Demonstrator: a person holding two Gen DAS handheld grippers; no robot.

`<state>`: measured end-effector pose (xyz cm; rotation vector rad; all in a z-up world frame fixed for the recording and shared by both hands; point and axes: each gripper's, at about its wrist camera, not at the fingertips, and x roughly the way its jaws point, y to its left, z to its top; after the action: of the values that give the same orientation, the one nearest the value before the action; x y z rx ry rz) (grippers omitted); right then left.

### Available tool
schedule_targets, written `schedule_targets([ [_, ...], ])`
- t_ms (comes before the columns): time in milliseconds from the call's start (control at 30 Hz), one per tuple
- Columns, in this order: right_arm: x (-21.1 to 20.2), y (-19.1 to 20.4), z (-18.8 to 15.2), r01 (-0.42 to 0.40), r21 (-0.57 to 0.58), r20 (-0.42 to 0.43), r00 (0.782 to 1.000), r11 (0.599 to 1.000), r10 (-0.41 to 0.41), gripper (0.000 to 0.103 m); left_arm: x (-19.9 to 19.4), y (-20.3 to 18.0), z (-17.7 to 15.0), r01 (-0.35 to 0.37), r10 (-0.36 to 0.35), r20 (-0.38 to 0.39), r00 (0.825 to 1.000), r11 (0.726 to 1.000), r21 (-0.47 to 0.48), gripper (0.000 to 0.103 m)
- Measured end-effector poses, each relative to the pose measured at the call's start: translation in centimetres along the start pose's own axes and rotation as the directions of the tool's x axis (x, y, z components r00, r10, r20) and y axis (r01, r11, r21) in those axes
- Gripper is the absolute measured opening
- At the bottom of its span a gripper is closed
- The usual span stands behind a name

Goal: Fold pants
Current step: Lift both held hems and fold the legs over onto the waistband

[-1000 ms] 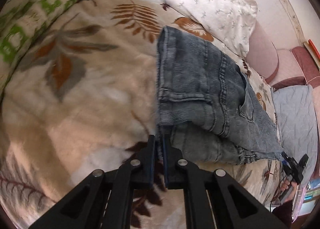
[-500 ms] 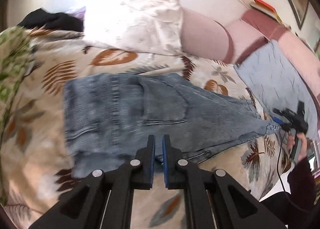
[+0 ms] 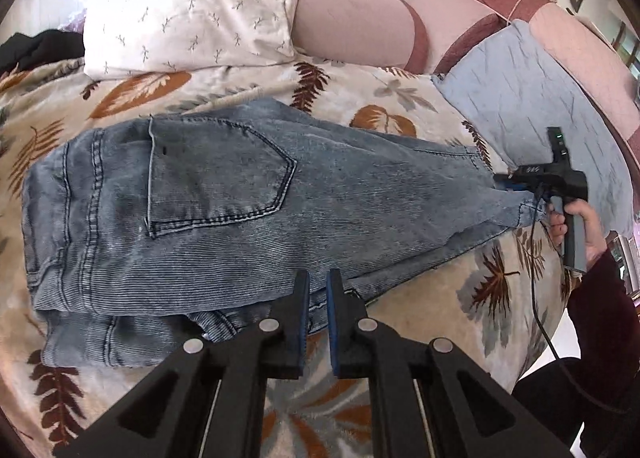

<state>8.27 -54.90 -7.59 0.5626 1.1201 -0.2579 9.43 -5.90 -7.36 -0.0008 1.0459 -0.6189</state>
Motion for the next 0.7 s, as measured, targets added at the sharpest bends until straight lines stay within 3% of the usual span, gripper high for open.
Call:
schedule_targets([
  [167,-3.0,0.5,2.0,-0.038,0.015,0.148,0.988,0.999,0.035,0.014,0.1,1.3,0.4,-0.011,0.011,0.002,1.000,0.999,-0.042,0.010],
  [300,-4.0,1.3,4.4,-0.044,0.032,0.266,0.963,0.998,0.034,0.013,0.3,2.6,0.6,-0.040,0.041,0.009,0.999,0.996,-0.076,0.013],
  [367,-2.9,1.8,5.4,-0.026,0.028,0.277,0.961,0.999,0.017,0.013,0.4,3.1,0.7,-0.058,0.059,0.013,0.998,0.994,-0.093,0.013],
  [500,1.7,1.6,6.0,0.064,0.023,0.203,0.977,0.998,-0.068,0.014,1.0,4.0,1.2,-0.076,0.078,0.007,0.997,0.989,-0.125,0.018],
  [567,3.2,1.0,5.3,0.092,0.007,0.177,0.980,0.996,-0.092,0.021,1.1,3.9,1.3,-0.090,0.092,0.016,0.996,0.988,-0.127,0.020],
  [633,2.1,1.0,5.0,0.107,0.017,0.191,0.976,0.994,-0.109,0.029,1.0,3.9,1.5,-0.091,0.096,0.029,0.995,0.986,-0.138,0.025],
  [700,-0.1,1.5,4.2,0.095,0.015,0.224,0.970,0.995,-0.096,0.029,0.9,3.5,1.7,-0.102,0.110,0.050,0.993,0.984,-0.143,0.035],
])
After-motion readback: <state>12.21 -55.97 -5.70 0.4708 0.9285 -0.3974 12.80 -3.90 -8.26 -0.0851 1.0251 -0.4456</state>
